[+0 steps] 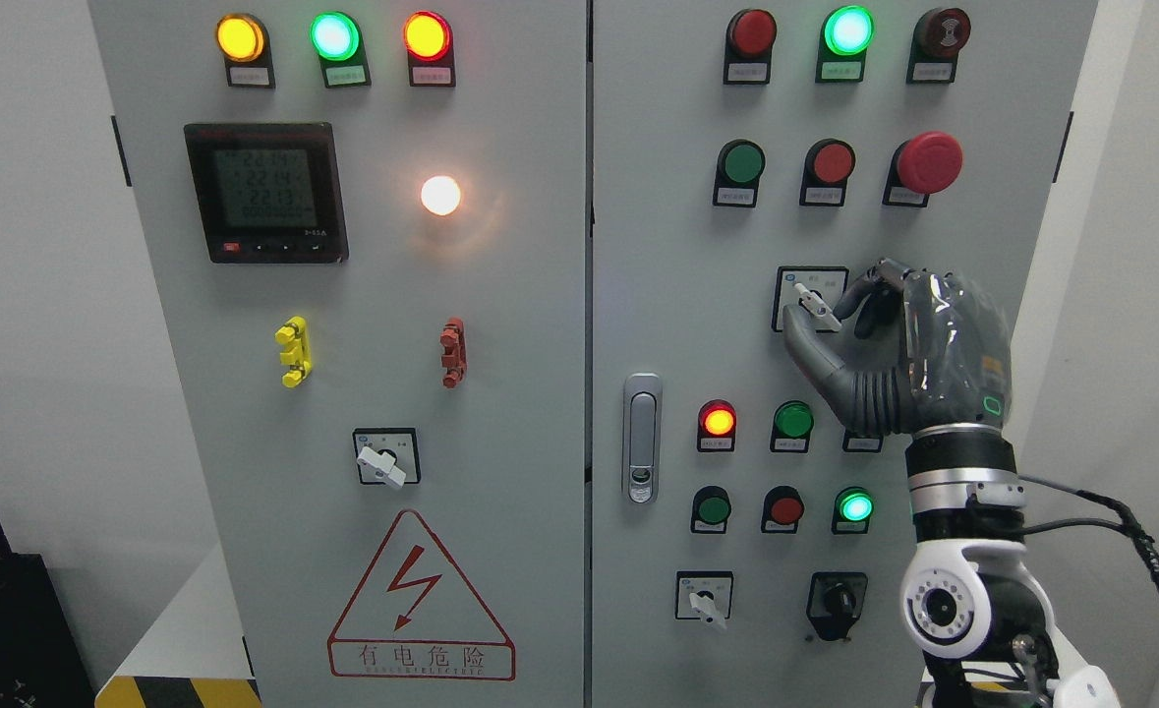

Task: Rotate and turn off gray switch

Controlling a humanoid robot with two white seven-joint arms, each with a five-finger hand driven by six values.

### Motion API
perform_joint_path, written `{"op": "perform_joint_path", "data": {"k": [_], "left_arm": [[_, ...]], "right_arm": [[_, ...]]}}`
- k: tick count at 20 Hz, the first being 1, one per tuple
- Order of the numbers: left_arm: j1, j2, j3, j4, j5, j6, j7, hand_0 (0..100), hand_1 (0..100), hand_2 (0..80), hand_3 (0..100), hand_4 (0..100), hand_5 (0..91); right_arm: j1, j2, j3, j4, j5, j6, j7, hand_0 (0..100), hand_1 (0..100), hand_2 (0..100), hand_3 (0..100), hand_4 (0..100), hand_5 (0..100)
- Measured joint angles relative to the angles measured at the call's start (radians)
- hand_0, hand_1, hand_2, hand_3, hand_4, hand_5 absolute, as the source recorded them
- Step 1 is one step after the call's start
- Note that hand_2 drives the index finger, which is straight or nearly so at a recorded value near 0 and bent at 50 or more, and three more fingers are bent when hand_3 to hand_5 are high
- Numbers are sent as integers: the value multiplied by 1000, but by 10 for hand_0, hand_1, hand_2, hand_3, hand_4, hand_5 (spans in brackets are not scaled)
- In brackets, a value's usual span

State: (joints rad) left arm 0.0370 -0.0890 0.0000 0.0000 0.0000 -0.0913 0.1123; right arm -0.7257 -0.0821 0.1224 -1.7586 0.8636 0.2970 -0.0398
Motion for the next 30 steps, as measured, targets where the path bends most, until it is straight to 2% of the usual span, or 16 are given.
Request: {"op": "perform_joint_path", "data": {"k": [12, 18, 24, 30], "left_arm": [[0, 0, 0, 0, 0, 0, -3, 120, 389, 0, 0, 0, 0], [0, 0, 0, 0, 0, 0, -3, 120, 389, 0, 0, 0, 0], [0, 0, 0, 0, 0, 0, -3, 120, 389, 0, 0, 0, 0], [0, 0, 0, 0, 0, 0, -3, 120, 389, 0, 0, 0, 0]], "right_arm": [[-5, 4, 5, 4, 2, 2, -5, 282, 413, 680, 870, 749, 942], [-7, 5, 6, 6, 6, 2, -6, 280, 451, 687, 876, 752, 947], [-8, 6, 7, 7, 10, 2, -3, 391, 441, 698, 881, 756, 950], [-9, 7, 9, 8, 11, 2, -1, 419, 437, 709, 892, 762, 950]]}}
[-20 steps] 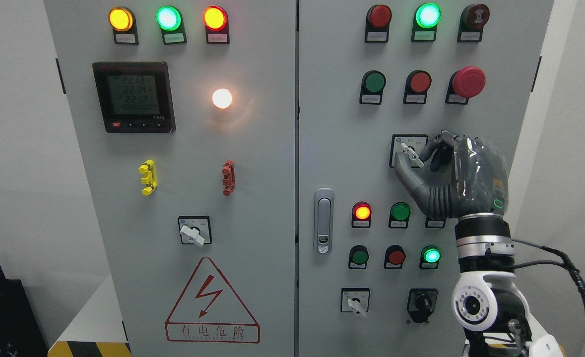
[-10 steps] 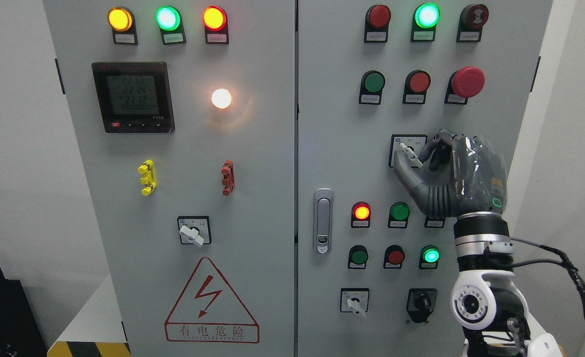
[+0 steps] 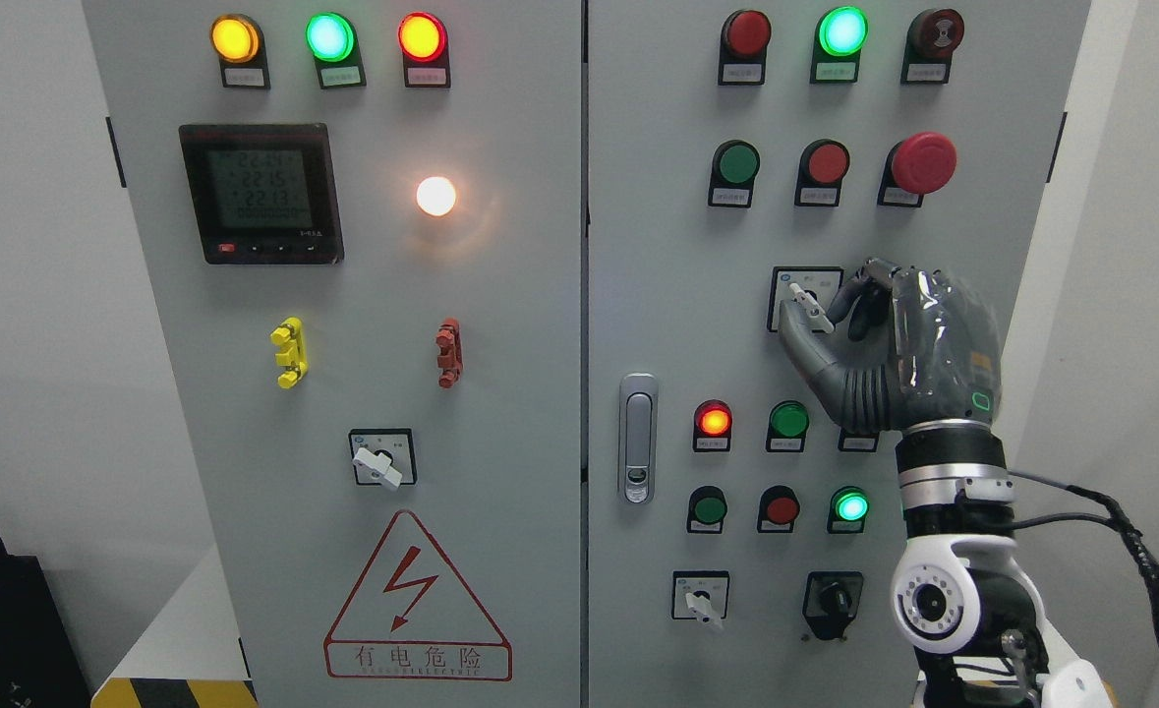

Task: Rotate and turn off gray switch

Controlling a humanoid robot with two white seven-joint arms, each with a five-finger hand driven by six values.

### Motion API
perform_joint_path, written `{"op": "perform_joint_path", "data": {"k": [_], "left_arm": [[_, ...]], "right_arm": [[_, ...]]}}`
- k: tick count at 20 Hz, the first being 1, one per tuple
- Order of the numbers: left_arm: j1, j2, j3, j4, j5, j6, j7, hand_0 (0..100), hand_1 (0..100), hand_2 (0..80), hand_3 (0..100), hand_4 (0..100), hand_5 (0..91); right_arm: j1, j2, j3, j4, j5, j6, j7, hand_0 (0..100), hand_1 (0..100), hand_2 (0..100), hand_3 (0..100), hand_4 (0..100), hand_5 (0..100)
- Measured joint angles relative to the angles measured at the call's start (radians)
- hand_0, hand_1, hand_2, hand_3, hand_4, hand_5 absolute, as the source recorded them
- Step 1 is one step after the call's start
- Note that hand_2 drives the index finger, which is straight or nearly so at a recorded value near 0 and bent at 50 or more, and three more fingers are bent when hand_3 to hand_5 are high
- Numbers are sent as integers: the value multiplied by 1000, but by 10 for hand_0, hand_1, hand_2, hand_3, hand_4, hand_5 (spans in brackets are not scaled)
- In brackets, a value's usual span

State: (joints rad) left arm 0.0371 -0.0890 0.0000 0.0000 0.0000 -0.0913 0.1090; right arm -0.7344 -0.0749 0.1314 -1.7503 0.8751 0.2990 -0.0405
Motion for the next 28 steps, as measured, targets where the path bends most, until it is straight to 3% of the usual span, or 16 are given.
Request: {"op": "perform_joint_path", "data": {"k": [28], "left_arm": [[0, 0, 0, 0, 0, 0, 0, 120, 389, 0, 0, 0, 0]], "right_arm": [[-10, 13, 21, 11, 0, 0, 4, 473, 428, 727, 936, 787, 968]]}}
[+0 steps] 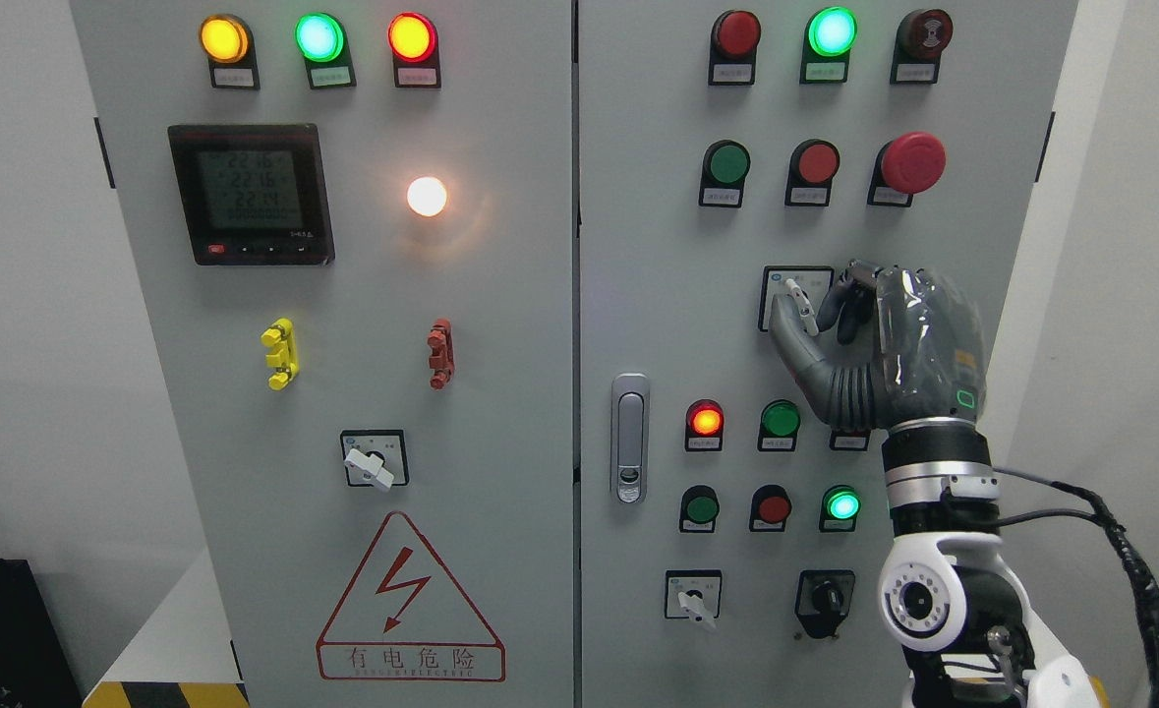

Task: Rotate and turn off gray switch

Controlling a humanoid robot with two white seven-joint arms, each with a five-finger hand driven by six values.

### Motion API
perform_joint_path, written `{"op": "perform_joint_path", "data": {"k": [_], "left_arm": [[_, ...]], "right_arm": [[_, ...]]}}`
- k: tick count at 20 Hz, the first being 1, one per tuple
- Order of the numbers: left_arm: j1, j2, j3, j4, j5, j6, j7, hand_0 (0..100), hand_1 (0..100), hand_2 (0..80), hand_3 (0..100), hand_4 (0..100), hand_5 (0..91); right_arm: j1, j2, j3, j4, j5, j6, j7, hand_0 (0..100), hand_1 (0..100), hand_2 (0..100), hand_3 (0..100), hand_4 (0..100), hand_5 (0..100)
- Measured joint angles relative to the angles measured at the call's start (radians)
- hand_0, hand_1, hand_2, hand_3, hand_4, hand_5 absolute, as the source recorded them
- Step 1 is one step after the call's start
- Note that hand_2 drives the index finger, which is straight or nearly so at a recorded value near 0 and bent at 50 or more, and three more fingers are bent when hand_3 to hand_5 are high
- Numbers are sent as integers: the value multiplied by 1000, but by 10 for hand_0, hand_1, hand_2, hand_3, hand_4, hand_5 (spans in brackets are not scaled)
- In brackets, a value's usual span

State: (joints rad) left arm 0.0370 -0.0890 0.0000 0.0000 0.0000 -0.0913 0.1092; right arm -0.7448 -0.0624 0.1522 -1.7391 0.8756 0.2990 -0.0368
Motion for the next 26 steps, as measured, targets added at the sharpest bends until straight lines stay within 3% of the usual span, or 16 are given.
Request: {"op": "perform_joint_path", "data": {"k": [26], "left_arm": [[0, 0, 0, 0, 0, 0, 1, 120, 389, 0, 0, 0, 0]], "right_arm": [[-4, 19, 8, 13, -4, -1, -4, 540, 368, 744, 962, 801, 976]]}}
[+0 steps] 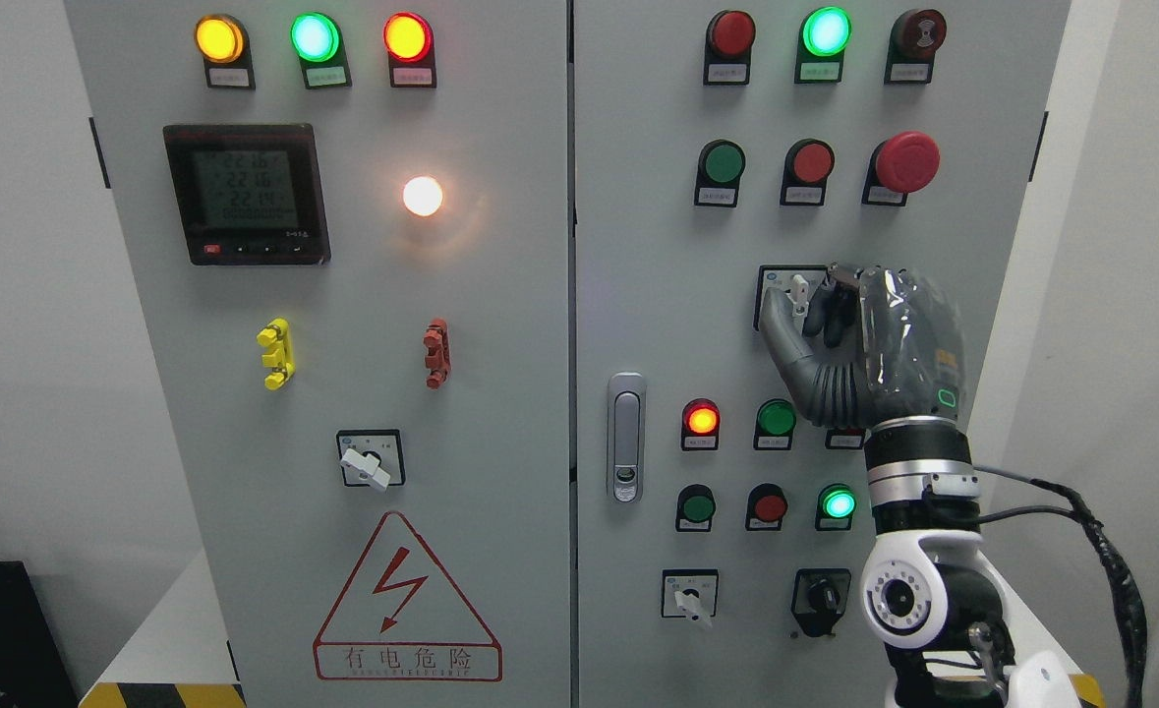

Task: Rotate and turn off gray switch

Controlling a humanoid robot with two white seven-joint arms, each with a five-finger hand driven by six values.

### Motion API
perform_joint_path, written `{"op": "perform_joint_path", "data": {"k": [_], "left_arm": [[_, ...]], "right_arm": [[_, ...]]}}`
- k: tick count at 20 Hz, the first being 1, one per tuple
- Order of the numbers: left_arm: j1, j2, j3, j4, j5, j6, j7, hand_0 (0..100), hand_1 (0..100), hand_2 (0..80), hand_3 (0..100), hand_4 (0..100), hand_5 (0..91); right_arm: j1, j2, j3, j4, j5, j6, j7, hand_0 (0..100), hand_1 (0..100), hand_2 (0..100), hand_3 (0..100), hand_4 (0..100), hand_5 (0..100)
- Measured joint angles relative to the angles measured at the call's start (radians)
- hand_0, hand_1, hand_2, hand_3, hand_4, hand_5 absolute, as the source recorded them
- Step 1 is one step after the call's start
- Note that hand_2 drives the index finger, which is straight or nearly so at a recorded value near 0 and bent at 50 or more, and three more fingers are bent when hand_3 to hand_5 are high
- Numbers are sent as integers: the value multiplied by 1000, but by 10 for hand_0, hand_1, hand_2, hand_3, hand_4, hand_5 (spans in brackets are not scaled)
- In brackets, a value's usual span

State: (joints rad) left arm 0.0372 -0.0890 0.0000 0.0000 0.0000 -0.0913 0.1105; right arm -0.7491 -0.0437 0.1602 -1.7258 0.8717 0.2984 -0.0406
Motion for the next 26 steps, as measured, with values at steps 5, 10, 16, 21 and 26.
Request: {"op": "perform_joint_path", "data": {"k": [5, 10, 16, 21, 26], "left_arm": [[0, 0, 0, 0, 0, 0, -1, 120, 389, 0, 0, 0, 0], [0, 0, 0, 0, 0, 0, -1, 120, 389, 0, 0, 0, 0], [0, 0, 0, 0, 0, 0, -1, 120, 389, 0, 0, 0, 0], [0, 0, 0, 0, 0, 0, -1, 120, 389, 0, 0, 0, 0], [0, 0, 0, 0, 0, 0, -1, 120, 389, 0, 0, 0, 0]], "right_arm": [[4, 0, -1, -1, 0, -1, -2, 541, 368, 744, 963, 802, 976], [6, 0, -3, -3, -1, -4, -2, 541, 368, 742, 964, 804, 976], [6, -1, -7, -7, -1, -7, 2, 543, 368, 741, 965, 805, 976], [6, -5, -10, -11, -1, -10, 4, 545, 371, 741, 964, 805, 976], [5, -8, -14, -16, 0, -12, -3, 546, 377, 741, 965, 806, 976]]}}
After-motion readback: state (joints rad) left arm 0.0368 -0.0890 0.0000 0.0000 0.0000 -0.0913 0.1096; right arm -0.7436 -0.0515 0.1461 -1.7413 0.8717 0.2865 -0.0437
